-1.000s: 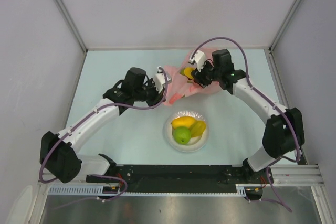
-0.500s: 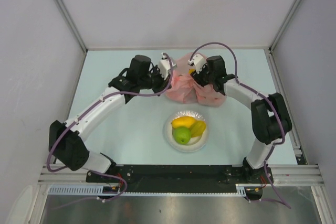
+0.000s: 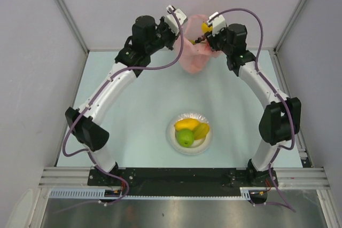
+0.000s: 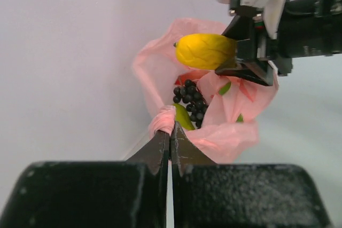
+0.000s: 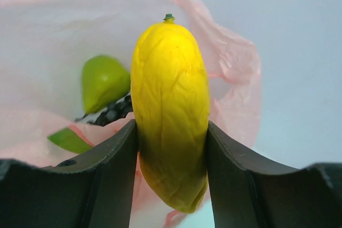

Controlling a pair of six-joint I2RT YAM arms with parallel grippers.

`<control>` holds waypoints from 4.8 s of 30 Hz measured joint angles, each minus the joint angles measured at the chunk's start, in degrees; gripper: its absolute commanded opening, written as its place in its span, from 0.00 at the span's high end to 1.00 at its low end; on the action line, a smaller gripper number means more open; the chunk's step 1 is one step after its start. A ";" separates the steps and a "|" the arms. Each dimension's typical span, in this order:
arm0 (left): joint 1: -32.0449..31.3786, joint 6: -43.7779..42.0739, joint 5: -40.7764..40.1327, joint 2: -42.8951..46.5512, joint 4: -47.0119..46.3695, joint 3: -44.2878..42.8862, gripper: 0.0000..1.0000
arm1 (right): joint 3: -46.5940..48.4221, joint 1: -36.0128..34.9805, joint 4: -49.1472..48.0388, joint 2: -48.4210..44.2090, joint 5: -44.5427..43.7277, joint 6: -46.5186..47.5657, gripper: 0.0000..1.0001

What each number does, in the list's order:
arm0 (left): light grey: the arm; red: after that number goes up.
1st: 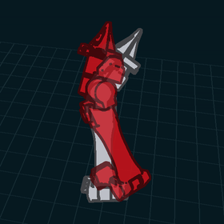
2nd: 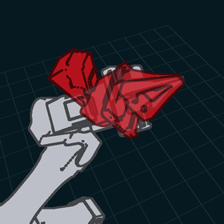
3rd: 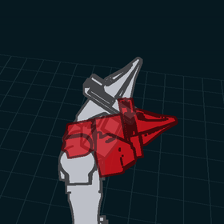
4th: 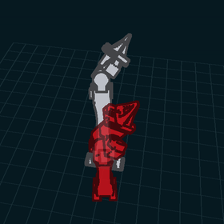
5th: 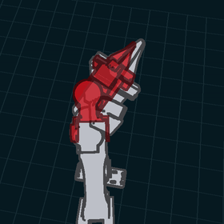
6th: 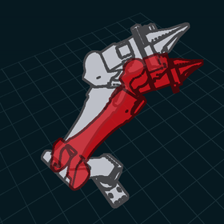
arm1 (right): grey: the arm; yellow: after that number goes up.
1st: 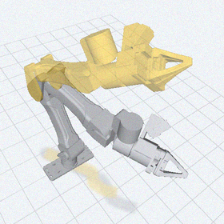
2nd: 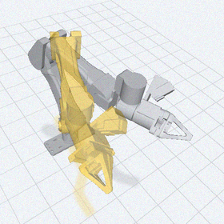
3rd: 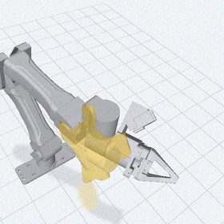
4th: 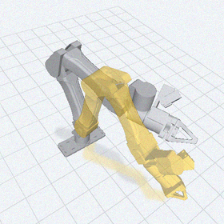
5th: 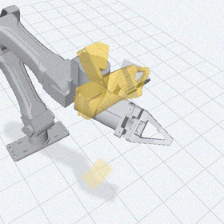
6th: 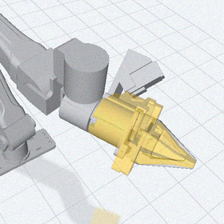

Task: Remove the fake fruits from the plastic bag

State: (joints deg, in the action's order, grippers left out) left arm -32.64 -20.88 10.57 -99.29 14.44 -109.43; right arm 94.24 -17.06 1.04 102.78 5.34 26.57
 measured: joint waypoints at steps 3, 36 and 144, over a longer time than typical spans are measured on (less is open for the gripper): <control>0.00 -1.36 0.57 0.11 -0.24 1.09 1.00 | -4.00 -0.59 0.42 -3.04 2.47 0.15 0.80; -0.39 -8.09 6.80 12.96 16.79 37.79 0.99 | -24.63 0.22 12.70 0.72 21.46 -2.08 0.14; -0.35 1.44 11.21 11.69 16.59 38.45 1.00 | -63.19 -30.42 28.63 -55.76 13.42 37.79 0.49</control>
State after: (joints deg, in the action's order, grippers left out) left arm -32.99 -19.44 21.78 -87.59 31.03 -70.98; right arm 31.05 -47.48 29.67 47.03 18.76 64.36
